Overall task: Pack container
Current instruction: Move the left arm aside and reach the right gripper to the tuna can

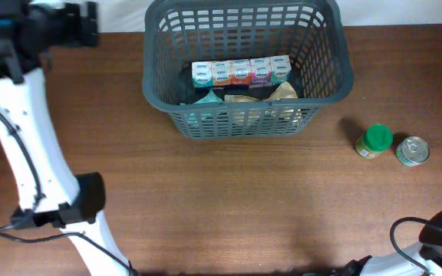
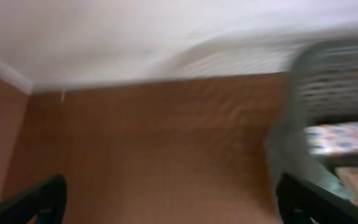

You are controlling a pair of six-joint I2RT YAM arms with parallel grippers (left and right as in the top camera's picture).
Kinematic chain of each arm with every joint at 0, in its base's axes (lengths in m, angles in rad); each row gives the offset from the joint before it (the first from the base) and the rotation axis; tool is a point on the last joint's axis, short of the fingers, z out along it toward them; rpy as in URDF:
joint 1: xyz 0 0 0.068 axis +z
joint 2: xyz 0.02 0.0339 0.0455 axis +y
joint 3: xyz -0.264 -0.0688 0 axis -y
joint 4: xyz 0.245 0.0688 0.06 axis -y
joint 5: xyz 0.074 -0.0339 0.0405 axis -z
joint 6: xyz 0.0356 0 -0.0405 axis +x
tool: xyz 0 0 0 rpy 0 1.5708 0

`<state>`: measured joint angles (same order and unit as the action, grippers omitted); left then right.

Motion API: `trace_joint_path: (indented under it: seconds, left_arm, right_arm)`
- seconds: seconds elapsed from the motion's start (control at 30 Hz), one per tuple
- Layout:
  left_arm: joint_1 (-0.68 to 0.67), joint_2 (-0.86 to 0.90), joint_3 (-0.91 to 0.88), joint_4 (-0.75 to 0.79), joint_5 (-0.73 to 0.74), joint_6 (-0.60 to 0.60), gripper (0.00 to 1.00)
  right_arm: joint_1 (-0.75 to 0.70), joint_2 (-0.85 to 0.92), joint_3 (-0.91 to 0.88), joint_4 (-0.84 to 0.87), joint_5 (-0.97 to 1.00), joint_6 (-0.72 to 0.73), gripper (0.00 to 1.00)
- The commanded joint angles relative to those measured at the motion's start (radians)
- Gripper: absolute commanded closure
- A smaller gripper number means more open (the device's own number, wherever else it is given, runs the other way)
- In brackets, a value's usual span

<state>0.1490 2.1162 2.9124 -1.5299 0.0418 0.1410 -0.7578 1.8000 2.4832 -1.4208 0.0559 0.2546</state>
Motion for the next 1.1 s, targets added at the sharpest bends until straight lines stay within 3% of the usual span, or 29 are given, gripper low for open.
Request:
trace_joint_path:
  seconds: [0.0,0.43,0.57,0.7,0.87,1.07]
  left_arm:
    - [0.092,0.006,-0.064,-0.006,-0.013,-0.104,0.01]
    - [0.124,0.006,-0.129,-0.012,-0.013,-0.104,0.01]
    - [0.124,0.006,-0.129,-0.012,-0.013,-0.103,0.01]
    - [0.124,0.006,-0.129,-0.012,-0.013,-0.103,0.01]
    - [0.124,0.006,-0.129,-0.012,-0.013,-0.103,0.01]
    - [0.124,0.006,-0.129,-0.012,-0.013,-0.104,0.01]
  right_arm:
    - [-0.002,-0.008,0.001,0.002,0.008,0.001,0.01]
    - [-0.002,0.042,-0.015,-0.087,-0.086,0.001,0.01]
    - [-0.001,0.13,-0.189,-0.128,-0.098,0.002,0.01]
    - [-0.001,0.205,-0.566,0.068,-0.153,0.017,0.0]
    - [0.032,0.21,-0.772,0.242,-0.156,0.016,0.0]
    - [0.1,0.21,-0.897,0.418,-0.115,-0.035,0.0]
